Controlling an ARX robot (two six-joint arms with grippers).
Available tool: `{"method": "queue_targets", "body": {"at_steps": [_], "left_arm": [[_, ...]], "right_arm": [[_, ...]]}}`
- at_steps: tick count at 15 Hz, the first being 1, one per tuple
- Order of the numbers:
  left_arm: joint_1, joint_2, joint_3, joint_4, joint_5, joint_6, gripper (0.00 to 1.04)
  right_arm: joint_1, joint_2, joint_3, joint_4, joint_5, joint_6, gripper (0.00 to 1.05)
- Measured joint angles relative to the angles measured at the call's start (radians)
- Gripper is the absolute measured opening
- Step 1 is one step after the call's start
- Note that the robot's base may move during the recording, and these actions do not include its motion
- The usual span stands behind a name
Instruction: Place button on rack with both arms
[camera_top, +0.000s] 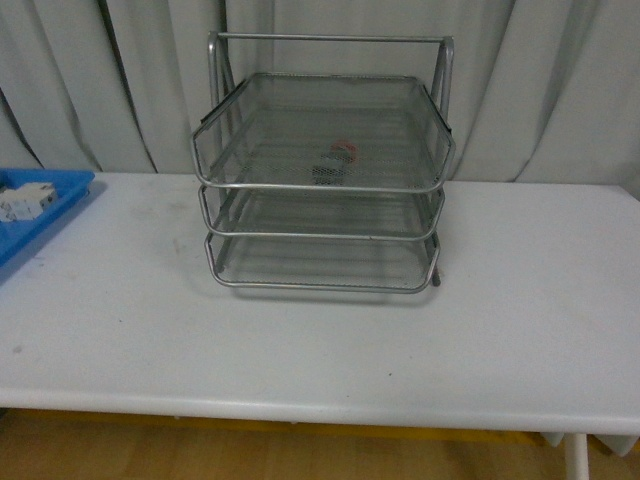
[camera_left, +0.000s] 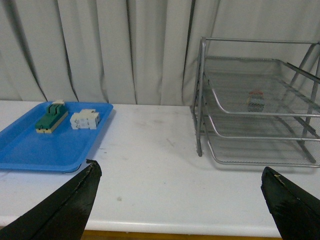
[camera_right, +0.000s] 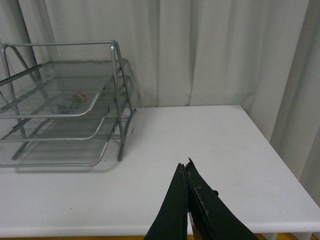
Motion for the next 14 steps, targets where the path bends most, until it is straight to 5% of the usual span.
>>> {"method": "queue_targets", "body": {"at_steps": [1,9,14], "left_arm": [[0.000,0.000,0.000,0.000,0.000,0.000,0.98],[0.000,0.000,0.000,0.000,0.000,0.000,0.98],[0.000,0.000,0.000,0.000,0.000,0.000,0.98]], "right_arm": [[0.000,0.000,0.000,0.000,0.000,-0.001,0.04],[0.000,0.000,0.000,0.000,0.000,0.000,1.00],[0.000,0.000,0.000,0.000,0.000,-0.001,0.98]]}}
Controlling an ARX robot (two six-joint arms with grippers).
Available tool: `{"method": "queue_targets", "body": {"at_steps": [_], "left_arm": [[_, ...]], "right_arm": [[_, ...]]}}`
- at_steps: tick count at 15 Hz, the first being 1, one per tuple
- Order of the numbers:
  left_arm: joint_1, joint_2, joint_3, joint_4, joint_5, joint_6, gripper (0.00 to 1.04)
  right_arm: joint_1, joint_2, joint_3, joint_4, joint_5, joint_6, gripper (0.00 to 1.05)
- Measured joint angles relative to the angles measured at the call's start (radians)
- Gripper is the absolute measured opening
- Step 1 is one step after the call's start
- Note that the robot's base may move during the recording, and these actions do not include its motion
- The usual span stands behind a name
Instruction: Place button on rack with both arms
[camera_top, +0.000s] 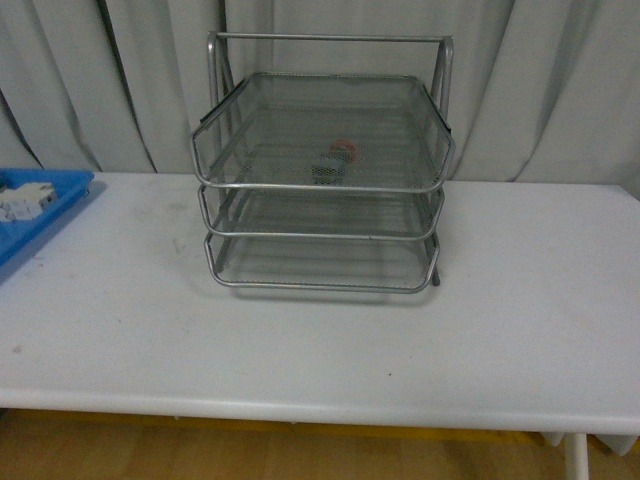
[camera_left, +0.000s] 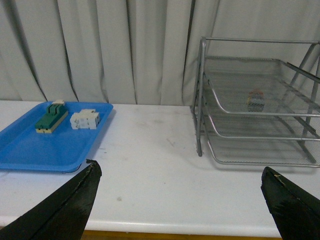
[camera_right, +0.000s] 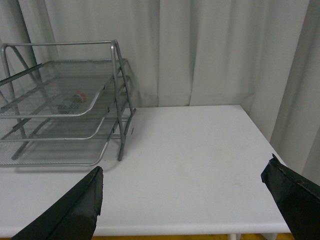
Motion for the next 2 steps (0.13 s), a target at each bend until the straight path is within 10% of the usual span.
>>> {"method": "queue_targets", "body": {"at_steps": [2], "left_arm": [[0.000,0.000,0.000,0.000,0.000,0.000,0.98]], "right_arm": [[0.000,0.000,0.000,0.000,0.000,0.000,0.98]]}}
